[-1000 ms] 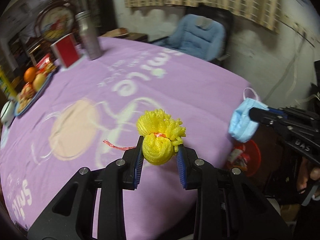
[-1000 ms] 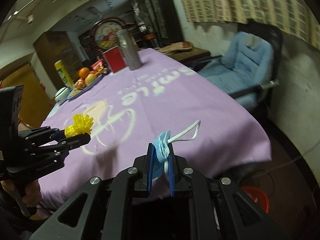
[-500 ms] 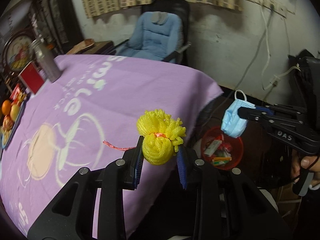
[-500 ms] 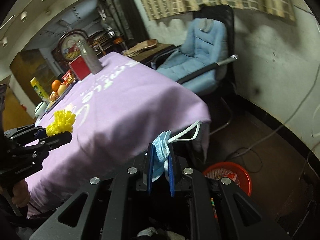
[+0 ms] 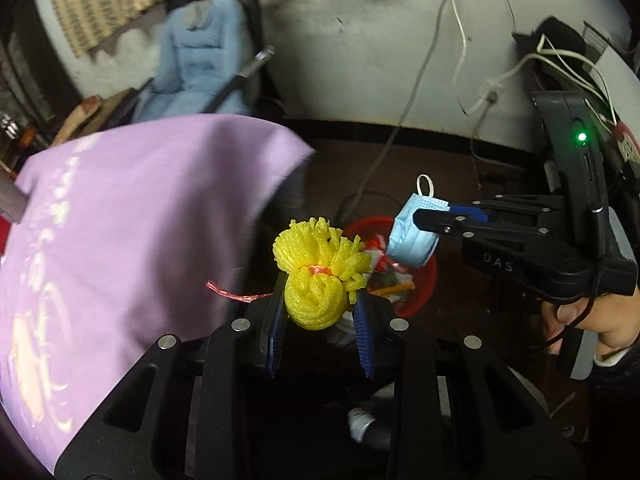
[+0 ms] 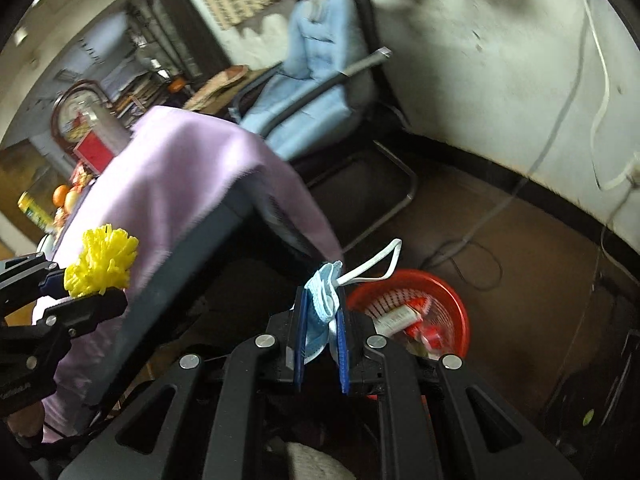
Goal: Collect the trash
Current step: 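Carry the yellow net and face mask off the table over the red wastebasket, then open the right tool to drop the mask while the left tool drops the net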
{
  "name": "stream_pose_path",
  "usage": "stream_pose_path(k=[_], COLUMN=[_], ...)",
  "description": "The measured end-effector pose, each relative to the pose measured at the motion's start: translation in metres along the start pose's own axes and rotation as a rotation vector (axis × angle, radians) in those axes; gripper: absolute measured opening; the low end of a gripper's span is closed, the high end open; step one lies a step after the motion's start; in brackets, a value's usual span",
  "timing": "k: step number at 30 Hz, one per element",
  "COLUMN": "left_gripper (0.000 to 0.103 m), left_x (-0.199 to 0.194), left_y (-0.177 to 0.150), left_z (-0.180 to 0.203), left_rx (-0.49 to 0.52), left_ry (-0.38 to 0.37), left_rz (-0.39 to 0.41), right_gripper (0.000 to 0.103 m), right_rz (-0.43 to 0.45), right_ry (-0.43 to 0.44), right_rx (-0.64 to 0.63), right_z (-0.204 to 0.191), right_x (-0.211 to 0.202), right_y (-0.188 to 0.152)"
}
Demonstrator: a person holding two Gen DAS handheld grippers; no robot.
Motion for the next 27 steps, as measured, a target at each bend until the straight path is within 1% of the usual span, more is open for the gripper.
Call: stream_pose_path(k=[4,7,10,13,16,19,23,26,27], left_gripper=[0.031,0.031,0.031,0.031,0.031,0.031,0.031,0.031,0.031], left_x=[0.035,0.067,0.104,0.147,0.175,0.190,0.201,0.207,0.209], left_y=[0.005,0.010,0.011,0.009,0.007,0.005,0.004,0.002,0.000], left_z=[0.030,0.046,0.059,0.067,0.074,0.079,0.085,0.087,0.090], left_rx=[0.020,0.037,0.047,0.051,0.049,0.053,0.040,0.041,0.040], left_ry=[-0.050,-0.061,-0.105,-0.076,-0.074,-0.067,-0.072,-0.076,-0.079], left_rz=[-0.053,-0.096,-0.168,-0.230,-0.276,-0.295,-0.315,-0.324,-0.329], right_gripper=[0.013,0.013,0.013,0.013,0.013,0.014,0.015,0.018,0.022], right_rz=[-0.020,-0.039,-0.064,-0.107,-0.143,-0.165,-0.193,-0.207,-0.214], right_ry=[-0.029,-0.078,-0.091,-0.103,-0.113,-0.112,-0.132,-0.161,-0.165], right_rx=[0.076,0.122,0.170,0.210,0.231,0.244,0.248,0.238,0.238], right_z=[0.039,0.071,0.093,0.113,0.125,0.130,0.136,0.136,0.135], right_x=[0.011,0.025,0.041,0.064,0.083,0.095,0.107,0.112,0.114], right_y=[-0.013,-0.025,-0.032,-0.042,-0.048,-0.052,-0.057,-0.058,-0.059])
Point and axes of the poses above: each gripper's, at about its wrist camera, not at the fingertips, and x roughly the way its jaws point, z to its right, y to its top, the point moved 6 cm from there along x, roughly the way its jaws point, and after that the axes turned 14 degrees about y, right-handed, at the moved point
